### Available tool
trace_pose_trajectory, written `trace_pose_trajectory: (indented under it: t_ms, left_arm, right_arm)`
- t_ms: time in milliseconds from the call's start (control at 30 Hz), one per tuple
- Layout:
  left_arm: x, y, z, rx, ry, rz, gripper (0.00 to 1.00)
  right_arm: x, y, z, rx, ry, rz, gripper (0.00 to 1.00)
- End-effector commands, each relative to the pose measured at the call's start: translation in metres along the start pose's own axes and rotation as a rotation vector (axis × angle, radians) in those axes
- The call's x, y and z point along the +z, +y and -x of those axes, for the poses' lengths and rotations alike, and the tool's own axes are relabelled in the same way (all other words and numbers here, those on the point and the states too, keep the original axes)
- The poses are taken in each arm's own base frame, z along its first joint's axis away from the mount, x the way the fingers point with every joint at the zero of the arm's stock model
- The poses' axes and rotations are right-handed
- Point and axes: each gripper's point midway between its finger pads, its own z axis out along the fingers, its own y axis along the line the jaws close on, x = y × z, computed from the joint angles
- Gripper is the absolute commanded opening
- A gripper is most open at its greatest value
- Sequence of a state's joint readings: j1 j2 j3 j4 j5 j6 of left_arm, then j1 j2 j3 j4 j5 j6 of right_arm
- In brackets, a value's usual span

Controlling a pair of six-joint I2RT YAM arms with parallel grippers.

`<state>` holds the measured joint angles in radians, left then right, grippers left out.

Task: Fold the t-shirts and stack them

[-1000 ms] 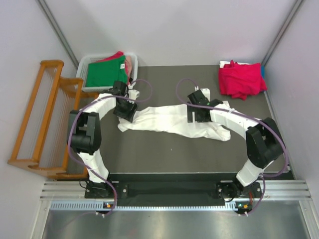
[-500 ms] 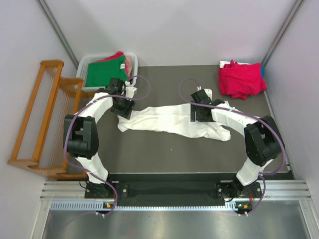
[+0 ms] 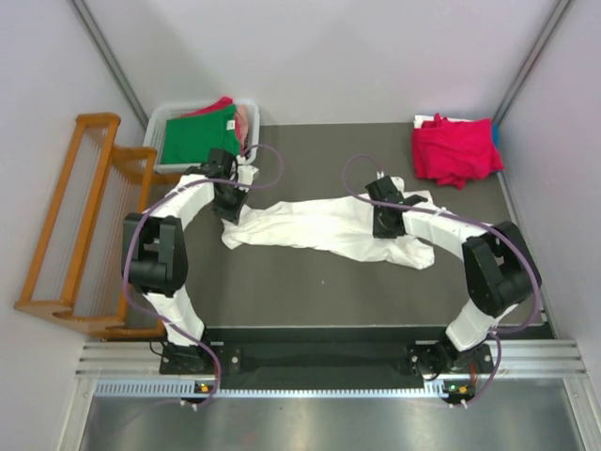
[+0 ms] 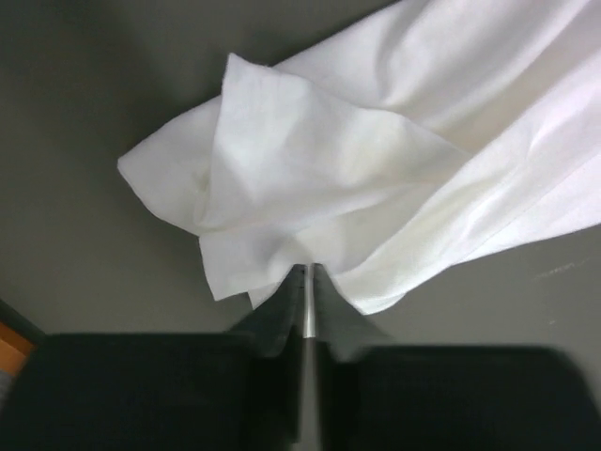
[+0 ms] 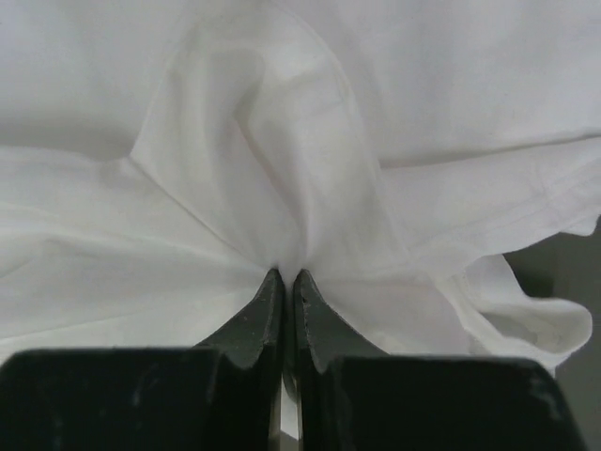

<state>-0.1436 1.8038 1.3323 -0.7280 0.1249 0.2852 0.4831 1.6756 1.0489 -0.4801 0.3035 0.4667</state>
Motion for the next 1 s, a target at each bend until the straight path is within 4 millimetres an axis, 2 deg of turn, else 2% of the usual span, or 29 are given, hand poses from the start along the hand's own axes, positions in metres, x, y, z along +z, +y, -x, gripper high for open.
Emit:
trace_pose_trajectory:
  t_ms: [0, 67, 100, 200, 267, 333, 367, 533, 567, 600, 667, 700, 733, 767, 800, 833, 867, 933, 967]
  left_arm:
    - [-0.036, -0.006, 0.018, -0.004, -0.087, -0.021, 0.0]
    - [-0.05, -0.01, 0.023, 0.002, -0.123, -0.027, 0.0]
    - [-0.064, -0.01, 0.027, 0.009, -0.157, -0.018, 0.0]
    - [-0.086, -0.012, 0.03, 0.013, -0.191, -0.005, 0.0]
    - [-0.095, -0.014, 0.024, 0.016, -0.186, -0.006, 0.0]
    - [-0.103, -0.013, 0.018, 0.017, -0.196, 0.01, 0.0]
    - [-0.104, -0.012, 0.016, 0.019, -0.199, 0.018, 0.0]
    - [-0.104, -0.006, 0.011, 0.017, -0.191, 0.049, 0.0]
    - [-0.104, -0.005, 0.011, 0.014, -0.187, 0.052, 0.0]
    - [-0.102, -0.003, 0.012, 0.014, -0.18, 0.059, 0.0]
    - [-0.106, 0.0, 0.018, 0.018, -0.19, 0.065, 0.0]
    - [-0.105, 0.001, 0.02, 0.019, -0.192, 0.069, 0.0]
    - [-0.106, 0.003, 0.022, 0.019, -0.194, 0.078, 0.0]
    - [-0.109, 0.005, 0.027, 0.022, -0.206, 0.083, 0.0]
    - [-0.108, 0.006, 0.029, 0.022, -0.204, 0.086, 0.0]
    - [-0.109, 0.007, 0.031, 0.02, -0.207, 0.091, 0.0]
    - [-0.109, 0.008, 0.033, 0.02, -0.209, 0.092, 0.0]
    - [-0.11, 0.007, 0.032, 0.021, -0.198, 0.084, 0.0]
    - [-0.109, 0.007, 0.031, 0.02, -0.192, 0.085, 0.0]
  right_arm:
    - [-0.045, -0.004, 0.026, 0.045, -0.134, 0.053, 0.0]
    - [-0.06, -0.006, 0.02, 0.025, -0.148, 0.047, 0.0]
    - [-0.076, -0.011, 0.028, 0.023, -0.198, 0.038, 0.0]
    - [-0.109, -0.011, 0.019, -0.033, -0.244, 0.023, 0.0]
    - [-0.125, -0.002, 0.004, -0.08, -0.248, 0.049, 0.0]
    - [-0.141, -0.002, -0.017, -0.089, -0.233, 0.084, 0.0]
    - [-0.142, 0.004, -0.038, -0.103, -0.195, 0.108, 0.0]
    - [-0.147, -0.003, -0.133, -0.151, 0.044, 0.136, 0.0]
    - [-0.147, -0.001, -0.159, -0.155, 0.095, 0.15, 0.0]
    - [-0.151, 0.001, -0.176, -0.155, 0.152, 0.178, 0.01]
    - [-0.155, -0.003, -0.202, -0.175, 0.211, 0.174, 0.11]
    - [-0.156, -0.003, -0.204, -0.189, 0.211, 0.169, 0.32]
    - [-0.157, -0.004, -0.203, -0.199, 0.205, 0.161, 0.42]
    - [-0.161, 0.0, -0.19, -0.211, 0.168, 0.167, 0.53]
    - [-0.157, -0.001, -0.175, -0.225, 0.109, 0.121, 0.7]
    - [-0.158, 0.002, -0.165, -0.236, 0.085, 0.107, 0.72]
    - [-0.162, 0.008, -0.144, -0.234, 0.053, 0.108, 0.75]
    - [-0.156, 0.017, -0.128, -0.246, 0.034, 0.077, 0.79]
    - [-0.159, 0.026, -0.113, -0.236, 0.0, 0.094, 0.78]
